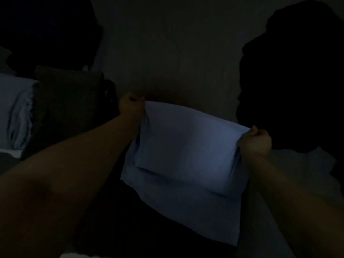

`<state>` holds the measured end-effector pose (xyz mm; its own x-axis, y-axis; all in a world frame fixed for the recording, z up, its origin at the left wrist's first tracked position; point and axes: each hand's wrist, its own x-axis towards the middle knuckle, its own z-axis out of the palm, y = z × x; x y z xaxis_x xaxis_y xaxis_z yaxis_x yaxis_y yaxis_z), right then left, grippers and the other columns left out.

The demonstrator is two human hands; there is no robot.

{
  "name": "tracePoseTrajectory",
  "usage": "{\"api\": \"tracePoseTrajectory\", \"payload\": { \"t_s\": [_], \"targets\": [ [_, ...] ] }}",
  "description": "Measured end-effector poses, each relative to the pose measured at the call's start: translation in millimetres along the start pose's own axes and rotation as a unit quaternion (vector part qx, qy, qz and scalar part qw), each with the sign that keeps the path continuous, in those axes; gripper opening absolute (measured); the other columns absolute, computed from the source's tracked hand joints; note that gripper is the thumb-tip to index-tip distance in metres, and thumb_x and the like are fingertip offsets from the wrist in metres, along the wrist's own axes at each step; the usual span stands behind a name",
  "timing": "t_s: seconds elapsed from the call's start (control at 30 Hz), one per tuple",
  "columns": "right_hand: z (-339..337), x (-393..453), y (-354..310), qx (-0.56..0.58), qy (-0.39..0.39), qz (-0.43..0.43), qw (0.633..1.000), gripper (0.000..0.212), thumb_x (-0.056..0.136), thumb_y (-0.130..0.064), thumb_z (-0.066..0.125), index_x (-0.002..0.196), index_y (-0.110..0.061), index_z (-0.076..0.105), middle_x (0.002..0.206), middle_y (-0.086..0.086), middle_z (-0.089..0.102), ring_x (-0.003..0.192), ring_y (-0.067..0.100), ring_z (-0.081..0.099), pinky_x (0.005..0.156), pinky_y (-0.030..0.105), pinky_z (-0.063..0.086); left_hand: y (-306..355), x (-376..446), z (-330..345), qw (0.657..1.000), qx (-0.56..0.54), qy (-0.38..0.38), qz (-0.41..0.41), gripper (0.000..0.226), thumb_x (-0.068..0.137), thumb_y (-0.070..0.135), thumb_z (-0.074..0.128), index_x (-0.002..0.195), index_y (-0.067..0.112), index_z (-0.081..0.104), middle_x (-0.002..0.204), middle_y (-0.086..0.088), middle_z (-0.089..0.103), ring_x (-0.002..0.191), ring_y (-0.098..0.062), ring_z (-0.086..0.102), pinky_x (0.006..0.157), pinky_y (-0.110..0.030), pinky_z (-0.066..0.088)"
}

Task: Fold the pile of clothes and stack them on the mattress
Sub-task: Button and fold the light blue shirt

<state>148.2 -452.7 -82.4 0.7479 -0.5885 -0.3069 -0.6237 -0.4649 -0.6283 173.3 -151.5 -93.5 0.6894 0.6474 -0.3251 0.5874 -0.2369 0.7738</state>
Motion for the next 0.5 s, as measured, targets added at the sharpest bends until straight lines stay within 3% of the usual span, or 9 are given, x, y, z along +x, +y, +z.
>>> {"api": "tracePoseTrajectory", "payload": {
  "t_s": [0.07, 0.17, 0.23, 0.33, 0.4, 0.5],
  "targets": [
    [-4, -1, -2, 0.01, 0.003, -0.002, 1.0, 0.035, 0.101, -0.019, 0.037, 0.108, 0.011, 0.055, 0.108, 0.03, 0.06, 0.105, 0.039, 0.056, 0.071, 0.03, 0.034, 1, 3, 2, 0.998, -0.037, 0.001, -0.043, 0.039, 0.089, 0.009, 0.061, 0.057, 0.017, 0.039, 0.062, 0.005, 0.042, 0.056, -0.002, 0.037, 0.043, -0.004, 0.032],
    [-8, -1, -10, 0.048, -0.001, -0.002, 0.999, 0.033, 0.101, -0.014, 0.037, 0.114, 0.01, 0.056, 0.118, 0.024, 0.06, 0.111, 0.034, 0.054, 0.075, 0.022, 0.036, 0, 9, 0, 0.994, -0.078, -0.023, -0.073, 0.035, 0.091, 0.012, 0.06, 0.06, 0.015, 0.043, 0.065, 0.003, 0.045, 0.058, -0.004, 0.04, 0.045, -0.007, 0.036],
    [-8, 0, -9, 0.08, -0.019, 0.018, 0.996, 0.032, 0.1, -0.018, 0.041, 0.115, 0.005, 0.057, 0.122, 0.018, 0.06, 0.115, 0.029, 0.054, 0.072, 0.011, 0.038, 1, 4, -3, 0.99, -0.104, -0.035, -0.086, 0.028, 0.092, 0.019, 0.06, 0.067, 0.014, 0.049, 0.072, 0.001, 0.051, 0.063, -0.006, 0.046, 0.061, -0.019, 0.043],
    [-14, -7, 1, 0.11, -0.075, 0.074, 0.988, 0.051, 0.09, -0.046, 0.056, 0.121, -0.006, 0.054, 0.11, 0.004, 0.055, 0.107, 0.02, 0.054, 0.082, 0.022, 0.041, 0, -18, -11, 0.991, -0.062, -0.081, -0.089, 0.029, 0.089, 0.04, 0.06, 0.097, 0.012, 0.058, 0.098, 0.003, 0.055, 0.09, -0.008, 0.052, 0.08, -0.022, 0.041],
    [-23, -14, 7, 0.131, -0.155, 0.102, 0.974, 0.068, 0.081, -0.054, 0.062, 0.133, -0.014, 0.046, 0.115, -0.001, 0.051, 0.106, 0.016, 0.05, 0.09, 0.031, 0.04, -7, -29, -16, 0.976, -0.067, -0.183, -0.102, 0.055, 0.083, 0.043, 0.066, 0.126, 0.013, 0.052, 0.114, 0.005, 0.052, 0.103, -0.009, 0.05, 0.084, -0.025, 0.042],
    [-32, -12, 7, 0.145, -0.262, 0.09, 0.95, 0.076, 0.073, -0.043, 0.075, 0.138, -0.021, 0.042, 0.126, -0.006, 0.053, 0.109, 0.015, 0.054, 0.093, 0.035, 0.044, -17, -30, -26, 0.927, -0.015, -0.357, -0.112, 0.083, 0.066, 0.042, 0.081, 0.138, 0.021, 0.044, 0.133, 0.004, 0.053, 0.117, -0.015, 0.053, 0.09, -0.032, 0.046]
  ]
}}
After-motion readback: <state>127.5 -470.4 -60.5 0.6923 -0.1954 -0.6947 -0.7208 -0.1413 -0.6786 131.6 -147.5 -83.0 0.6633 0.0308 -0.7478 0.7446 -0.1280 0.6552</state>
